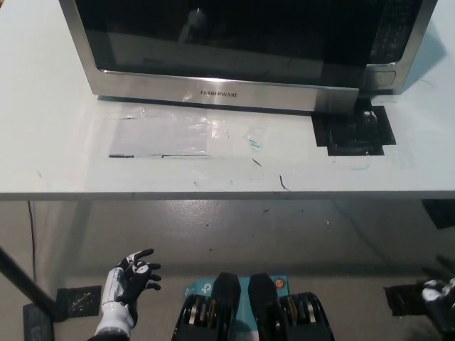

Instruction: A microwave is kept infront of the robot with its door slightly ajar. The robot uses its right hand to push the door towards the left to open it.

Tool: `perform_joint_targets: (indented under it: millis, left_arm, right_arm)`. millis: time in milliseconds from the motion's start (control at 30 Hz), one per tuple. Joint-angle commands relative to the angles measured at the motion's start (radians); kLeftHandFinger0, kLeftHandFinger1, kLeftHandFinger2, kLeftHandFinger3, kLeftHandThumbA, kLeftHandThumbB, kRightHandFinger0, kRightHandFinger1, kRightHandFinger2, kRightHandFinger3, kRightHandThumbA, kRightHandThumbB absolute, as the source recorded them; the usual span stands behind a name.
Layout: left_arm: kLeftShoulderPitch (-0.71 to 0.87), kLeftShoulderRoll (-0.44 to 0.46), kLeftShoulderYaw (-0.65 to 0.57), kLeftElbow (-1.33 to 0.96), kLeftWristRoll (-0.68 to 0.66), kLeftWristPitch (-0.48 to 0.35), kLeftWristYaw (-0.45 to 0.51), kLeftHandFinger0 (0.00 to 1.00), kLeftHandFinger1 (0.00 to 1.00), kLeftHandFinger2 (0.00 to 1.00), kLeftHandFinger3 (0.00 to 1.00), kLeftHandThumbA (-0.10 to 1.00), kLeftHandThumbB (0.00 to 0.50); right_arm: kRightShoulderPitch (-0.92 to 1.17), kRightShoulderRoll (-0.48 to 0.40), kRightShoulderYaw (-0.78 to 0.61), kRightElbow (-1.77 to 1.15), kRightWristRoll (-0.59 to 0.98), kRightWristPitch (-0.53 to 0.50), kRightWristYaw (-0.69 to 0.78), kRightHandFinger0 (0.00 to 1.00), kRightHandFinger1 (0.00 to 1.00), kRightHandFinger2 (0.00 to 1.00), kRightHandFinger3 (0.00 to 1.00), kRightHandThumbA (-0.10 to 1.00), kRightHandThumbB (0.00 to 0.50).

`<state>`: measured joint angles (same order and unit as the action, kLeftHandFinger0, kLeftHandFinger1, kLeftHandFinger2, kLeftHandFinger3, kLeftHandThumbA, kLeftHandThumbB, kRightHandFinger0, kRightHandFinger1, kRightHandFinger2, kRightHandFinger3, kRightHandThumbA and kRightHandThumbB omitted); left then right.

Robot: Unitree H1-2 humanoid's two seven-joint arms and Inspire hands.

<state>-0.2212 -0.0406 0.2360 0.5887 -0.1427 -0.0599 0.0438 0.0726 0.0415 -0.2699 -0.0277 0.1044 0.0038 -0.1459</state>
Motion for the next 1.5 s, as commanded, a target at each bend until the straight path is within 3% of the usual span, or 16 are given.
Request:
perform_joint_targets:
  millis: [0,200,333,433,567,700,767,867,967,1033,1133,1167,1267,1300,1333,1467]
  left_arm:
    - [-0.015,0.002,-0.004,-0.021,-0.006,-0.031,0.015,0.35,0.33,0.38,0.52,0.01,0.068]
    - [-0.011,0.008,-0.005,-0.014,-0.003,-0.046,0.013,0.32,0.31,0.35,0.52,0.03,0.079]
    - [-0.007,0.007,0.003,-0.028,-0.014,-0.022,0.017,0.33,0.32,0.38,0.52,0.03,0.085]
    - [-0.004,0.011,0.0,-0.03,-0.012,-0.026,0.012,0.3,0.31,0.37,0.52,0.02,0.061]
    - [-0.005,0.014,-0.004,-0.021,-0.008,-0.039,0.009,0.32,0.32,0.36,0.54,0.03,0.056]
    - [-0.004,0.01,-0.003,-0.031,-0.01,-0.026,0.015,0.32,0.33,0.38,0.54,0.03,0.052]
    - [0.0,0.006,0.002,-0.044,-0.017,-0.008,0.017,0.32,0.33,0.38,0.54,0.0,0.054]
    - [0.005,0.004,0.002,-0.046,-0.023,-0.01,0.01,0.33,0.32,0.38,0.54,0.0,0.055]
    - [-0.001,0.008,-0.005,-0.035,-0.013,-0.023,0.01,0.33,0.33,0.38,0.53,0.02,0.063]
    - [-0.001,0.007,-0.004,-0.034,-0.014,-0.022,0.014,0.33,0.32,0.37,0.52,0.01,0.065]
    - [-0.002,0.01,-0.006,-0.028,-0.012,-0.027,0.011,0.33,0.33,0.37,0.53,0.02,0.066]
    - [-0.002,0.011,-0.007,-0.025,-0.012,-0.03,0.008,0.33,0.33,0.37,0.52,0.03,0.075]
    - [-0.003,0.011,-0.009,-0.021,-0.007,-0.036,0.011,0.33,0.33,0.37,0.52,0.04,0.081]
    - [-0.003,0.012,-0.01,-0.021,-0.007,-0.037,0.01,0.32,0.33,0.37,0.52,0.04,0.081]
    - [0.0,0.01,-0.01,-0.026,-0.009,-0.036,0.009,0.32,0.32,0.36,0.51,0.04,0.083]
    - [-0.002,0.01,-0.012,-0.029,-0.008,-0.034,0.009,0.32,0.31,0.35,0.5,0.02,0.074]
  right_arm:
    - [-0.011,-0.022,-0.022,-0.142,0.07,0.058,0.007,0.24,0.38,0.5,0.69,0.25,0.225]
    - [-0.066,-0.081,-0.034,-0.339,0.114,0.16,0.009,0.23,0.38,0.53,0.76,0.2,0.153]
    - [-0.137,-0.131,-0.041,-0.445,0.113,0.276,-0.009,0.43,0.52,0.6,0.8,0.18,0.122]
    - [-0.239,-0.189,-0.043,-0.489,0.11,0.356,-0.01,0.47,0.57,0.66,0.84,0.07,0.072]
    - [-0.339,-0.227,-0.044,-0.457,0.101,0.381,-0.009,0.44,0.56,0.66,0.83,0.06,0.101]
    - [-0.459,-0.267,-0.042,-0.396,0.102,0.381,0.006,0.4,0.5,0.61,0.77,0.14,0.123]
    - [-0.538,-0.284,-0.019,-0.344,0.072,0.378,0.009,0.35,0.48,0.57,0.73,0.32,0.16]
    - [-0.607,-0.286,0.008,-0.277,0.041,0.362,0.005,0.35,0.48,0.56,0.74,0.39,0.148]
    - [-0.686,-0.282,0.016,-0.177,0.051,0.32,0.011,0.31,0.44,0.53,0.74,0.36,0.128]
    - [-0.744,-0.28,0.029,-0.088,0.043,0.295,0.012,0.32,0.46,0.54,0.73,0.43,0.144]
    - [-0.792,-0.273,0.043,0.005,0.038,0.254,0.017,0.31,0.46,0.54,0.72,0.5,0.113]
    - [-0.808,-0.274,0.05,0.052,0.035,0.236,0.022,0.32,0.5,0.57,0.74,0.62,0.121]
    - [-0.851,-0.276,0.073,0.169,0.027,0.215,0.03,0.43,0.62,0.69,0.83,0.82,0.148]
    - [-0.851,-0.277,0.073,0.172,0.027,0.213,0.029,0.43,0.63,0.69,0.83,0.82,0.149]
    - [-0.879,-0.275,0.089,0.241,0.025,0.197,0.04,0.52,0.73,0.79,0.9,0.94,0.14]
    - [-0.917,-0.255,0.099,0.309,0.027,0.189,0.033,0.66,0.82,0.84,0.96,1.0,0.195]
